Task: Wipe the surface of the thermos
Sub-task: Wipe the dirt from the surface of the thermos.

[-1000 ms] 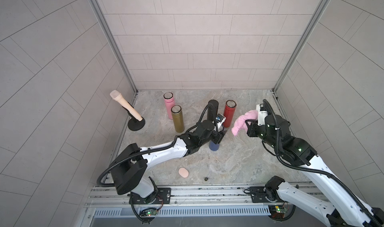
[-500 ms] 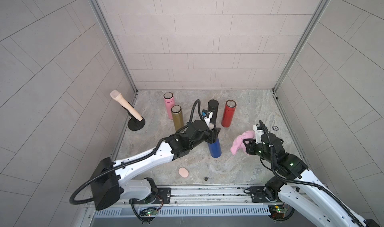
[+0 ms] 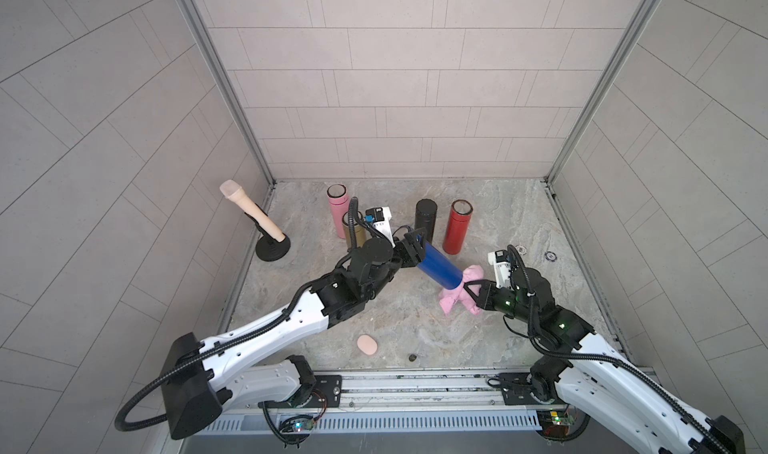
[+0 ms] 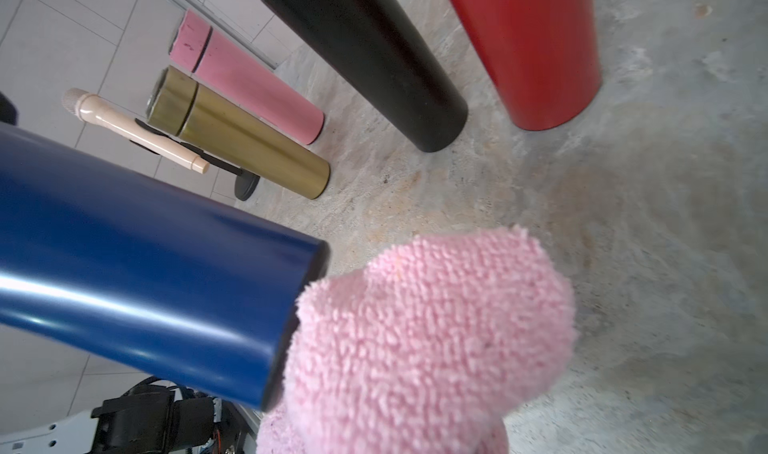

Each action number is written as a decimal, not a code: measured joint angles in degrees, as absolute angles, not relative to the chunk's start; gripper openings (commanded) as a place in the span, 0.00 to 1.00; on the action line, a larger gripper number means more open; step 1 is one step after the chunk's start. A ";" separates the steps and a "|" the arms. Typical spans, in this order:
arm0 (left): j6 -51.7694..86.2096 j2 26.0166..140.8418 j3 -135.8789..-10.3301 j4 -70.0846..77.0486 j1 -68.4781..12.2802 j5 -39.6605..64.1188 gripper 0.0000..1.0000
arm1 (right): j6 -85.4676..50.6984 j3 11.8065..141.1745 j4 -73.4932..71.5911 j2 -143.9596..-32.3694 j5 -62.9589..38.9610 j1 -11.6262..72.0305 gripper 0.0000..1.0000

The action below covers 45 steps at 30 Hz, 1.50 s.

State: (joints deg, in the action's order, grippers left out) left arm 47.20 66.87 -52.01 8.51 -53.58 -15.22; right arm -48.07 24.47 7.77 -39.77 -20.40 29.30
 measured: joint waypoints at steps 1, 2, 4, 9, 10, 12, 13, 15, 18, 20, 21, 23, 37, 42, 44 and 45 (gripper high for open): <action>47.51 67.57 -52.01 9.06 -53.49 -15.27 0.00 | -48.34 24.56 7.49 -40.36 -20.40 29.21 0.00; 47.66 67.96 -51.99 9.43 -53.41 -15.42 0.00 | -48.51 24.64 7.49 -40.62 -20.34 29.12 0.00; 47.97 68.18 -51.90 9.78 -53.36 -16.01 0.00 | -48.66 24.99 8.05 -40.36 -20.14 29.08 0.00; 47.94 66.63 -51.75 10.07 -53.36 -17.80 0.00 | -48.60 26.72 10.59 -36.58 -20.01 29.02 0.00; 47.79 66.24 -51.57 10.07 -53.25 -18.20 0.00 | -48.47 27.35 11.20 -35.86 -19.99 29.02 0.00; 47.44 65.67 -50.94 10.02 -52.99 -18.87 0.00 | -48.14 28.86 12.62 -34.65 -19.84 29.04 0.00; 47.11 65.52 -50.57 9.78 -52.86 -19.22 0.00 | -47.86 29.82 13.37 -34.02 -19.53 29.04 0.00; 46.54 65.47 -49.80 9.21 -52.77 -19.75 0.00 | -47.20 31.68 14.66 -32.93 -18.81 29.04 0.00; 46.24 65.49 -49.15 8.16 -52.77 -19.68 0.00 | -46.50 33.89 14.35 -32.10 -19.05 29.12 0.00; 46.26 65.56 -49.15 8.19 -52.77 -19.33 0.00 | -46.59 34.50 12.53 -32.27 -20.18 29.63 0.00; 46.30 65.56 -49.15 8.34 -52.77 -19.05 0.00 | -46.59 34.81 11.22 -33.10 -21.02 30.28 0.00; 46.44 65.56 -49.15 8.73 -52.77 -18.31 0.00 | -46.44 36.10 9.58 -36.23 -22.26 32.03 0.00; 48.01 63.53 -49.15 9.37 -48.75 -13.82 0.00 | -42.13 31.16 9.74 -44.05 -19.49 34.30 0.00; 50.65 60.71 -49.15 10.79 -46.98 -11.53 0.00 | -42.09 26.28 10.92 -42.33 -17.32 33.30 0.00; 51.59 60.53 -49.15 11.42 -46.87 -10.76 0.00 | -42.13 25.50 10.70 -42.41 -17.32 33.32 0.00; 52.10 60.64 -49.08 11.81 -46.85 -10.22 0.00 | -42.11 25.50 10.46 -42.54 -17.32 33.32 0.00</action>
State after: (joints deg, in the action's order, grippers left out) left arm 52.10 60.64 -49.08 11.81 -46.85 -10.22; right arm -42.11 25.50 10.46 -42.54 -17.32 33.32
